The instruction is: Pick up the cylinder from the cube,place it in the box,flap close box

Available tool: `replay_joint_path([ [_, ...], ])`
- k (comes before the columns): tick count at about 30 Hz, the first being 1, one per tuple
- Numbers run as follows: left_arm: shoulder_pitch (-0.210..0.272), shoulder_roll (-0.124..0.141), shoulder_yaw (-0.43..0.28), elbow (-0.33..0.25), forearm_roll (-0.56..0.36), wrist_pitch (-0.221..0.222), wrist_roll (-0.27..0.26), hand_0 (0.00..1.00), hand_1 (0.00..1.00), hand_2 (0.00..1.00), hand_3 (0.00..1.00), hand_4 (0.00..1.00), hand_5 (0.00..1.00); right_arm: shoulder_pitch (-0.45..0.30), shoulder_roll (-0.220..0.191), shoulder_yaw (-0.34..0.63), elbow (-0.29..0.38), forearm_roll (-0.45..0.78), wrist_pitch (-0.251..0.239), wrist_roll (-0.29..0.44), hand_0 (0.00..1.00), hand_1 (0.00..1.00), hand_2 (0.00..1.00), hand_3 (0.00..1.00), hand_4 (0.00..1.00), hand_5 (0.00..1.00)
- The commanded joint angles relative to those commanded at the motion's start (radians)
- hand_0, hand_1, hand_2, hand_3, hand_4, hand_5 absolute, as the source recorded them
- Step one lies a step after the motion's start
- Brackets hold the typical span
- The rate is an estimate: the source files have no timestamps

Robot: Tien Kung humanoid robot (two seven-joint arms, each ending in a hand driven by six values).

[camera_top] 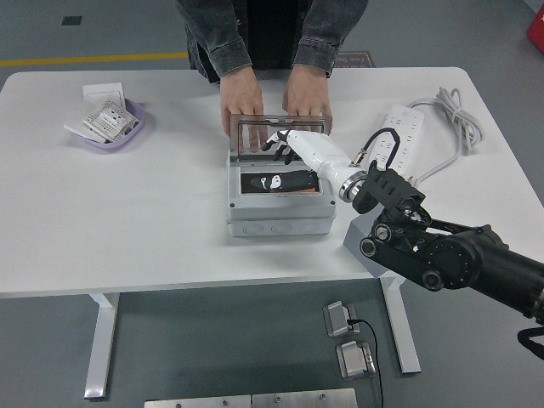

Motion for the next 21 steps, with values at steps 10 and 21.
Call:
replay_joint_path([
  [10,0.002,-0.002,0.009,0.001,-0.006,0.0,0.0,0.611,0.632,0.578,0.569,0.597,0.125,-0.021,-0.053,0.163,0.15,-0.025,0.029,-0.023,0.511,0.47,0.55,0.688,0.998,0.641],
  [21,-0.005,0.0,0.032,0.0,-0.022,0.0,0.0,0.611,0.627,0.577,0.569,0.592,0.114,0.139,0.012,0.026,-0.054,0.09,0.031,0.01,0.516,0.463,0.547,0.686,0.998,0.654],
])
